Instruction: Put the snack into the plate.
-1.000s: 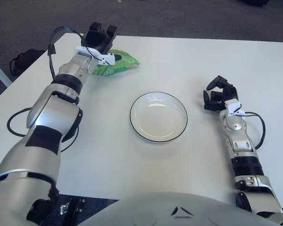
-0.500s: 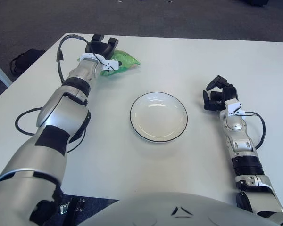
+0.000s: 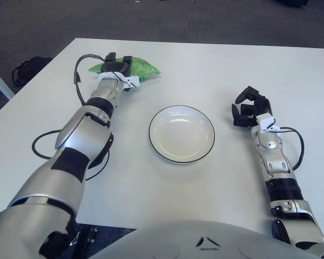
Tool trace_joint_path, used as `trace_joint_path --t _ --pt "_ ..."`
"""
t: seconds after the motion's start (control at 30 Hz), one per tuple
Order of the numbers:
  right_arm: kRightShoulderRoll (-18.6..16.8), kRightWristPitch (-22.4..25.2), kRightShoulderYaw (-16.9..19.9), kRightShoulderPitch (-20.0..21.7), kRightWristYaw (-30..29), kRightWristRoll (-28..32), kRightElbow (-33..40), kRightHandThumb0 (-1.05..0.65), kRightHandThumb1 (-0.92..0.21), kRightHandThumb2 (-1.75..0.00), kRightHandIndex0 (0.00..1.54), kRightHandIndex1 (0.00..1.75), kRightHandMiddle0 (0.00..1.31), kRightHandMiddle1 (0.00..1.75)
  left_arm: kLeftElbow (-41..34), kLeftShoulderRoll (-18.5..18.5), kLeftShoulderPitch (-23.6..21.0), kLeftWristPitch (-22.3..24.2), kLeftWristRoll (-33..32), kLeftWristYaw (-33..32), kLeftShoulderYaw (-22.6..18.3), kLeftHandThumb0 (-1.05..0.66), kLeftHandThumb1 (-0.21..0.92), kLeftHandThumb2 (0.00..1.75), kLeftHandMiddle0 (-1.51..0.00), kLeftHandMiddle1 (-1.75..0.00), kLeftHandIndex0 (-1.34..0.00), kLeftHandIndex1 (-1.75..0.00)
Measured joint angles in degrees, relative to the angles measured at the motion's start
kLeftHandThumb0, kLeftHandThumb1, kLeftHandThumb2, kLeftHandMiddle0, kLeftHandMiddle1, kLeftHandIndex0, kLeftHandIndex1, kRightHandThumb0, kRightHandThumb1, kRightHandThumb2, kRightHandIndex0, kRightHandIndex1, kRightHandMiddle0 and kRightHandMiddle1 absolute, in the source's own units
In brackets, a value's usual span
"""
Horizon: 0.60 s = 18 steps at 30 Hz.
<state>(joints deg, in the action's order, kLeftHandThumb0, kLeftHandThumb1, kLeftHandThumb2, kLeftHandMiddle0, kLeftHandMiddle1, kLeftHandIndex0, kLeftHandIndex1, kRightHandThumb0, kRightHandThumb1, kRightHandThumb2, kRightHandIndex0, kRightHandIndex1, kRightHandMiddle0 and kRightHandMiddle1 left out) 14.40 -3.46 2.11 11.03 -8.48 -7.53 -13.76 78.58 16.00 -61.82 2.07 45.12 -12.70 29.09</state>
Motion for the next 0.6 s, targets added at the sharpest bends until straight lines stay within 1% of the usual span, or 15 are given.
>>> trace_joint_path --t 0.17,0.3,0.6 --pt "0.1 -0.1 -0.2 0.2 0.0 -0.2 -0.3 -0.48 -0.33 -1.3 1.23 1.75 0.6 1.75 0.2 -0.2 0.5 1.8 -0.7 0.1 0.0 -1.05 0.92 1.11 -0.02 -0.01 0.0 -0.07" --pt "0.1 -0.4 -0.3 0.5 0.0 -0.4 -0.7 -0.48 -0.34 -1.29 1.23 1.75 0.6 1.75 0.2 -0.1 0.5 3.0 -1.0 0.8 0.0 -1.05 0.92 1.11 -0.04 -0.02 0.0 -0.13" --pt "0.5 -0.5 -1.0 1.0 0.0 -0.8 -1.1 -0.48 -0.34 -1.29 1.2 1.75 0.6 1.75 0.2 0.4 0.5 2.6 -2.2 1.1 -0.3 -1.05 0.92 1.08 -0.1 -0.05 0.0 -0.29"
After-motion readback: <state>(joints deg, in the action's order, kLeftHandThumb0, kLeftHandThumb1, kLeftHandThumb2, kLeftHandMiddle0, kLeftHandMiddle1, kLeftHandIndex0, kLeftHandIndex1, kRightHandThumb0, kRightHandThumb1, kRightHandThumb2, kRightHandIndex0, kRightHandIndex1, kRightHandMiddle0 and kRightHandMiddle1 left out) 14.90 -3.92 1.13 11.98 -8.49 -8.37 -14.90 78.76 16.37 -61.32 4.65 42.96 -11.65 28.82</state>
